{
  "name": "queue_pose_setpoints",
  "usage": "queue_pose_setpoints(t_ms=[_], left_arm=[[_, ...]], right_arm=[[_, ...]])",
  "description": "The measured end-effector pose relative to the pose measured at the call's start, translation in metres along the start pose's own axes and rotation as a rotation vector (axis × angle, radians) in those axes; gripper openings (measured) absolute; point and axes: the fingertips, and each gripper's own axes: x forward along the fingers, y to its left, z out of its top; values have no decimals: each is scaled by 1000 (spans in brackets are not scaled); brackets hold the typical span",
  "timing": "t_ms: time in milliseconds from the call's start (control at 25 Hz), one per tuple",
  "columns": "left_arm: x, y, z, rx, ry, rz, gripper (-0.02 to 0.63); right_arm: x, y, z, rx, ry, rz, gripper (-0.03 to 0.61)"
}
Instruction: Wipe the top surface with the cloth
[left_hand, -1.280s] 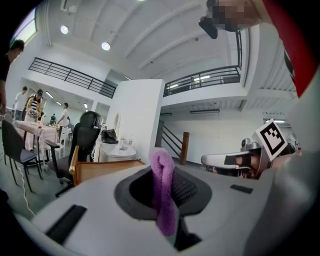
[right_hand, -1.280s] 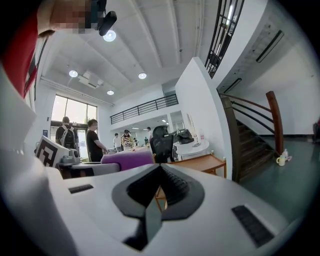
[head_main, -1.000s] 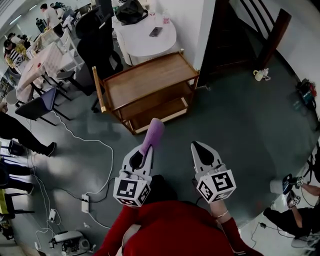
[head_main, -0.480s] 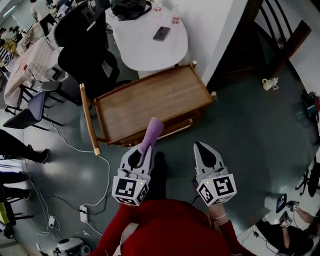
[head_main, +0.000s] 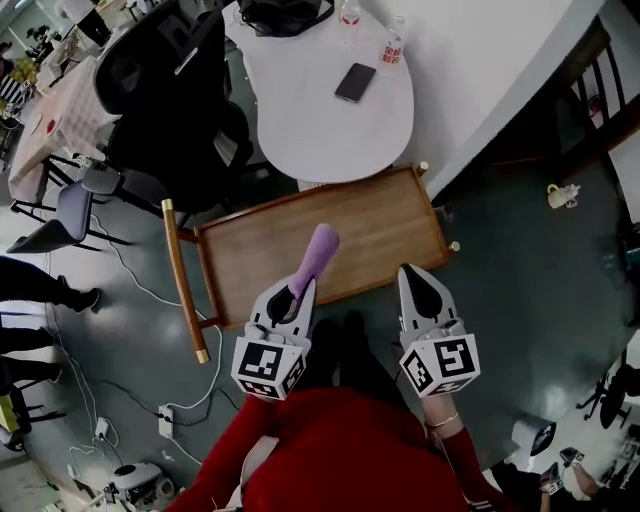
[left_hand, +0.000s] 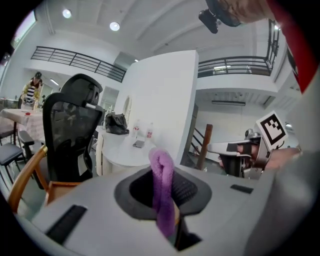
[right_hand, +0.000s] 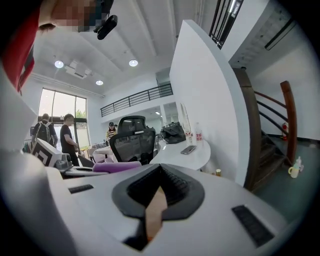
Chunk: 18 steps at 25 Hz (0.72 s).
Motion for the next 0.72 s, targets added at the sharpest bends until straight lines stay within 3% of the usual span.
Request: queue_pose_setpoints(t_ms=[200,400,600,720], left_arm=[[32,4,-16,-46,94,-6,54],[135,-25,-11,-139,158,-161,54],[242,-70,29,-366,132,-290,54],[277,-89,18,-417,176,-289,54]], right_arm=[[19,-20,3,4,43,14,11],[13,-65,-4,41,79,-68,12],[-13,-99,-7,81,87,-166,11],[-32,-112,-12,104,88,-211,12]])
